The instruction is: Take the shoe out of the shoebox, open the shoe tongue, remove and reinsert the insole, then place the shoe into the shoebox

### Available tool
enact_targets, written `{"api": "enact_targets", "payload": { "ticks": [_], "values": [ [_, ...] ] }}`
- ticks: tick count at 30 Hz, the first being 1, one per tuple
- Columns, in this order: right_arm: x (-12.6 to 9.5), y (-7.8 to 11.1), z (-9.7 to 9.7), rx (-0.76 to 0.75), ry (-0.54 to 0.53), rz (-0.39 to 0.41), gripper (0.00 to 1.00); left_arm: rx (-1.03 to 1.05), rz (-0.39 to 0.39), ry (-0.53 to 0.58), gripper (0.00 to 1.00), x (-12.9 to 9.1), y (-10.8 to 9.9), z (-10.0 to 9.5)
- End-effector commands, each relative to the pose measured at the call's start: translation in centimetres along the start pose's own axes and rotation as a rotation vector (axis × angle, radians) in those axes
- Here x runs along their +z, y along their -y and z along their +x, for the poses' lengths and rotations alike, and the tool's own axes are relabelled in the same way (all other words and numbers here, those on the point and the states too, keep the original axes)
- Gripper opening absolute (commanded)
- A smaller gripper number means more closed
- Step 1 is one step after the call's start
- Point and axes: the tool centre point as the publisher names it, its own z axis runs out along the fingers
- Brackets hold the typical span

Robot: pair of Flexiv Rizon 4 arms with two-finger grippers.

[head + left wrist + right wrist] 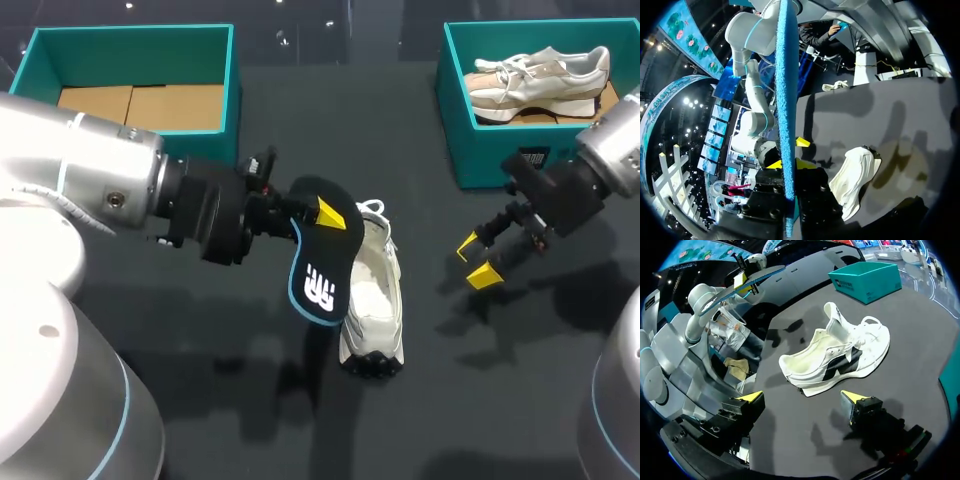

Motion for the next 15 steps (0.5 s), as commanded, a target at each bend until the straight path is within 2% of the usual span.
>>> {"api": "enact_targets", "payload": {
  "ticks": [1,6,15],
  "values": [
    [0.1,-0.2,1.3,-0.123,0.133,0.113,1.00,-0.037,0.007,0.003,0.00,0.3,1.5,-0.4],
    [1.3,0.5,2.0,-0.251,0.244,0.237,1.00,-0.141,0.022,0.002,0.00,0.1,3.0,0.0],
    [2.8,1.0,2.8,-0.362,0.395,0.333,1.00,-0.303,0.032,-0.049,0.00,1.1,4.9,2.0]
  ]
}}
